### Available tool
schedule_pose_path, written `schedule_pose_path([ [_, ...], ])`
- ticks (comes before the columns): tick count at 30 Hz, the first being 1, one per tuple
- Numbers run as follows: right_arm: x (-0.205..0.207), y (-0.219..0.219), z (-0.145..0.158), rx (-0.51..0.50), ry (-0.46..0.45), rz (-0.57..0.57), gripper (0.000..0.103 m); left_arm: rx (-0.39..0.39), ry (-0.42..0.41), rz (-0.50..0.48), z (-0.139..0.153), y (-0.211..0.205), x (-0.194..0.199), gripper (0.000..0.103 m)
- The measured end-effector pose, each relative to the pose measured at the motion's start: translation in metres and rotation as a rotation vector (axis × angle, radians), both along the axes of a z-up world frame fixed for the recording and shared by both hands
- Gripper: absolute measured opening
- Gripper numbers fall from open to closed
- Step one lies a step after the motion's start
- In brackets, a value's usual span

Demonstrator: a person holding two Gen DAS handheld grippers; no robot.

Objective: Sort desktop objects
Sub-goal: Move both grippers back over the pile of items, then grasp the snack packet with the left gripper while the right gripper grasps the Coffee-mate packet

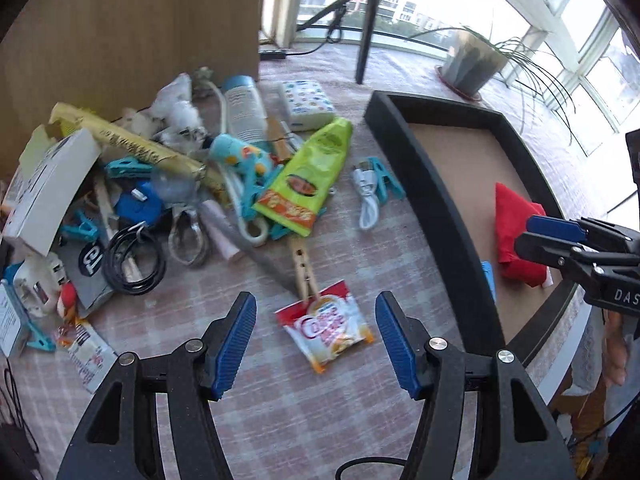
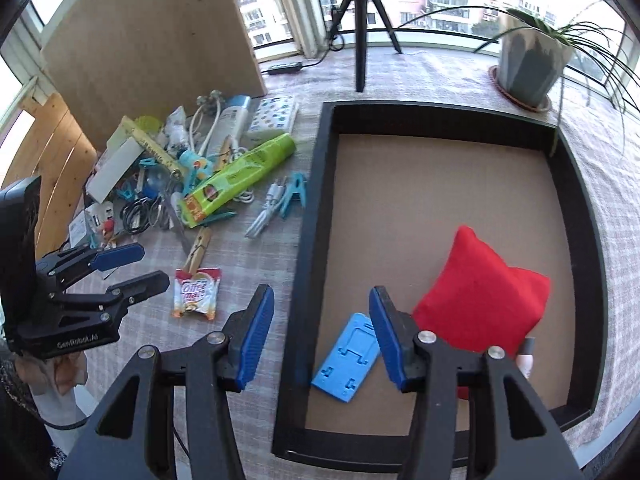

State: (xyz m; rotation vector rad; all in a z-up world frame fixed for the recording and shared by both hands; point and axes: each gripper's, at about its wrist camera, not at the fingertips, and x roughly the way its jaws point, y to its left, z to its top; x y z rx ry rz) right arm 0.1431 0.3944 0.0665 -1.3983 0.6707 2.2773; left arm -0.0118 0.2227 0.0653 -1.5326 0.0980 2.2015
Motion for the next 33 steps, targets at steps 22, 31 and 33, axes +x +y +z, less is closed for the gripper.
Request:
schedule_pose_path([
  [22,-0.103,-0.080,-0.070,-0.050,-0.187,0.154,0.064,-0.013,-0.138,0.548,-0.057,-0.202,-0.024,0.068],
  [31,-0.110,-0.086,-0.089,-0.058,-0.249,0.153,0.065,-0.008,-0.171,0.546,-0.076,-0.187,-0.031,0.074],
  [33,-0.110,-0.085,-0.091,-0.058,-0.250,0.149,0.067,-0.040,-0.157,0.544,-0.077,-0.184,-0.032,0.074],
])
